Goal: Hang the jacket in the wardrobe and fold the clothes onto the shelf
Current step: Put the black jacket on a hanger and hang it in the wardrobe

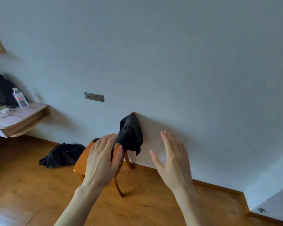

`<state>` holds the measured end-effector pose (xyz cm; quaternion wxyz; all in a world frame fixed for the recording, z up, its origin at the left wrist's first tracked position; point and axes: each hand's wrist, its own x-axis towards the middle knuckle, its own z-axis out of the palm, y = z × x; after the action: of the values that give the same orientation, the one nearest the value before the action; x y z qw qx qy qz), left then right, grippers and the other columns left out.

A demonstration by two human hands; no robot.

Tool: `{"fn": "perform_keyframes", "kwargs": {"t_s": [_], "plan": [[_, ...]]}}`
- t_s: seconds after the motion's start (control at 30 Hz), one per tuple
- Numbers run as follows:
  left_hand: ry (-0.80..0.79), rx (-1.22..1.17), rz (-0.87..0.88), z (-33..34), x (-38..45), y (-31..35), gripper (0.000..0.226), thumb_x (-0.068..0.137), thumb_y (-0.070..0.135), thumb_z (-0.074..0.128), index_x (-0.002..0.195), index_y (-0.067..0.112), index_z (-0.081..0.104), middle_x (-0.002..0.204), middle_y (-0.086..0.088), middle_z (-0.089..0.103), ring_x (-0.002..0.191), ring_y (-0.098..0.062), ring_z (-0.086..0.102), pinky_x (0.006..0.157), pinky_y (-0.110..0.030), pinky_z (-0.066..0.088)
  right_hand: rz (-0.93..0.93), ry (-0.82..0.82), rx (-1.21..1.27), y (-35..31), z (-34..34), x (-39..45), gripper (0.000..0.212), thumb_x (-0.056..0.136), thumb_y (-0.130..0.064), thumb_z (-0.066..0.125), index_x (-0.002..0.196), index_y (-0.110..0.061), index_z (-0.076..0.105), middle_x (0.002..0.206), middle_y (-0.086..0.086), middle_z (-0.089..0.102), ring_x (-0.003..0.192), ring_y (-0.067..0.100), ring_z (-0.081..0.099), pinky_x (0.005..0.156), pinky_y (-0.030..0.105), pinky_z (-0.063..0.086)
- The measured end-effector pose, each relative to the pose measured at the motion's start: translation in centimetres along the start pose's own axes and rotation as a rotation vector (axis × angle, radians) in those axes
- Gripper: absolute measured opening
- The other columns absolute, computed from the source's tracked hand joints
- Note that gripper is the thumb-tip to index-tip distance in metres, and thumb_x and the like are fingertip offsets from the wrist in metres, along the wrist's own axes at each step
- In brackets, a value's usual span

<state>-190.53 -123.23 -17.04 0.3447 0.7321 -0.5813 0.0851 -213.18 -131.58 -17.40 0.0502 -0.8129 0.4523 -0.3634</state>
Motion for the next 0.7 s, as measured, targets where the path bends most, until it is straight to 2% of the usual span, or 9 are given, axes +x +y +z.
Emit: {"fn": "perform_keyframes", "kwargs": {"t_s": [0.37,0.57,0.7], "plan": [[-0.032,-0.032,-0.109,9.2,9.5,-5.0,0.045,0.103,0.044,0.047,0.142,0.022,0.056,0.139,0.001,0.063,0.13,-0.021,0.056,0.106,-0.041,0.048,-0.002,-0.151,-0.01,4.9,10.3,9.8,0.077,0.099,-0.07,0.034,0.161,-0.025,0.032,0.165,-0.002,0.04,0.153,0.017,0.035,0.124,0.04,0.033],[-0.11,-0.053,-0.145,15.0,14.2,-9.9,0.048,0.104,0.048,0.043,0.144,0.025,0.056,0.142,0.004,0.062,0.134,-0.02,0.055,0.111,-0.041,0.047,0.021,-0.24,-0.03,6.8,17.0,16.1,0.076,0.099,-0.064,0.048,0.162,-0.025,0.032,0.165,-0.003,0.04,0.154,0.016,0.033,0.124,0.037,0.032],[-0.14,-0.054,-0.18,18.6,17.8,-13.3,0.044,0.106,0.045,0.049,0.144,0.025,0.056,0.144,0.004,0.062,0.136,-0.02,0.055,0.111,-0.041,0.048,0.019,-0.305,-0.047,8.0,21.4,20.0,0.077,0.098,-0.063,0.05,0.163,-0.027,0.03,0.165,-0.005,0.037,0.154,0.014,0.03,0.124,0.039,0.034]]}}
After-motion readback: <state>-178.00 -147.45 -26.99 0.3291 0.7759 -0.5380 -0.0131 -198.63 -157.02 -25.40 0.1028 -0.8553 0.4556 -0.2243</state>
